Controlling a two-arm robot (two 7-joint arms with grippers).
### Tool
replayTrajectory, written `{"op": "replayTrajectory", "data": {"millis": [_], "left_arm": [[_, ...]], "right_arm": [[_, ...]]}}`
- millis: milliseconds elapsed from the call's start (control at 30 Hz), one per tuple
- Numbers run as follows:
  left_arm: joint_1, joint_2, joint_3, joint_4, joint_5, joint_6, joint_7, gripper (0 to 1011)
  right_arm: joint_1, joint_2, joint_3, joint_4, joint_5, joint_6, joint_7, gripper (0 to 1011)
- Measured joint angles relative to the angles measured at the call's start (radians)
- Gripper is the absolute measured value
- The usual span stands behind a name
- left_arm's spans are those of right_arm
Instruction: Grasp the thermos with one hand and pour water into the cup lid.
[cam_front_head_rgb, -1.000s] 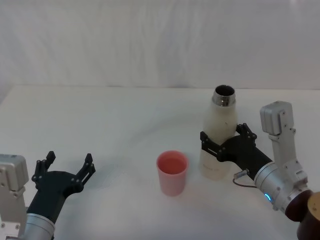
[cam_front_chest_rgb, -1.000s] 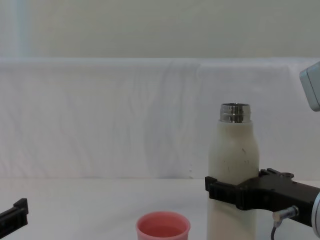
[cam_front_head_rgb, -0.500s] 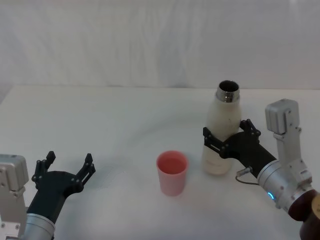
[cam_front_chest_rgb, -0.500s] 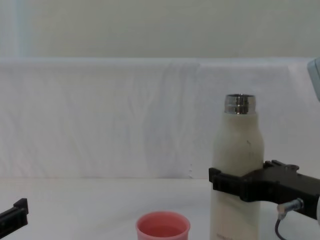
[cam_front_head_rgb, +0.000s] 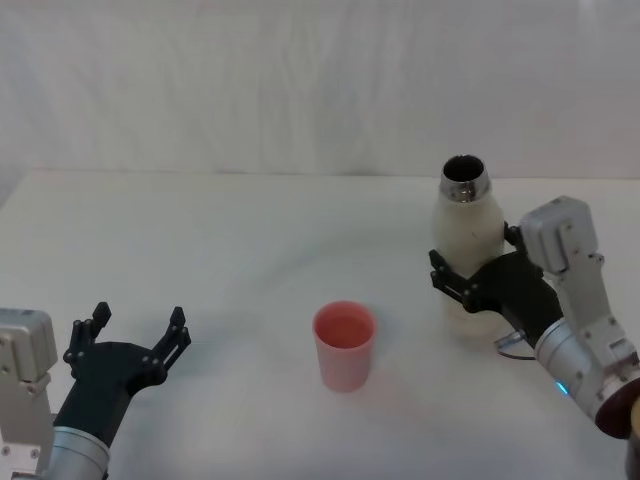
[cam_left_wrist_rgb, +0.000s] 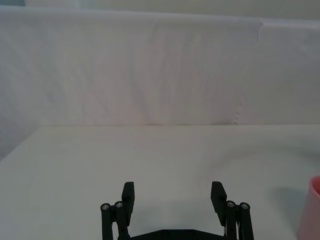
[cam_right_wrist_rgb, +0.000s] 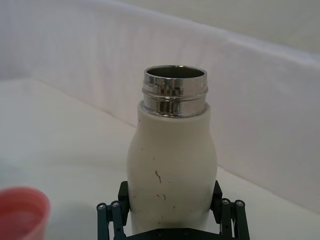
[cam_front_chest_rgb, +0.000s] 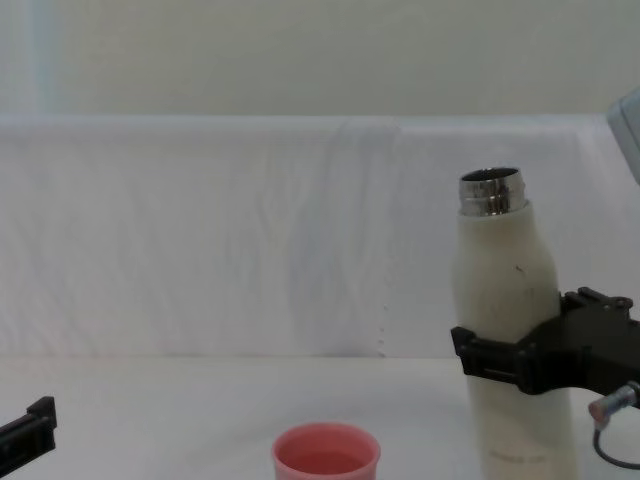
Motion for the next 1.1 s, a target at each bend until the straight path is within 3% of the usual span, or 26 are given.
{"op": "replayTrajectory", "data": {"millis": [367,1100], "left_arm": [[0.000,0.000,0.000,0.000,0.000,0.000,0.000,1001],[0.000,0.000,0.000,0.000,0.000,0.000,0.000,1001]], "right_arm": [[-0.006,0.053,-0.022,-0.049,-0.176,0.047,-0.017,957],[0.025,0.087,-0.070,-0.052,-0.336,0.072,0.089,957]]}}
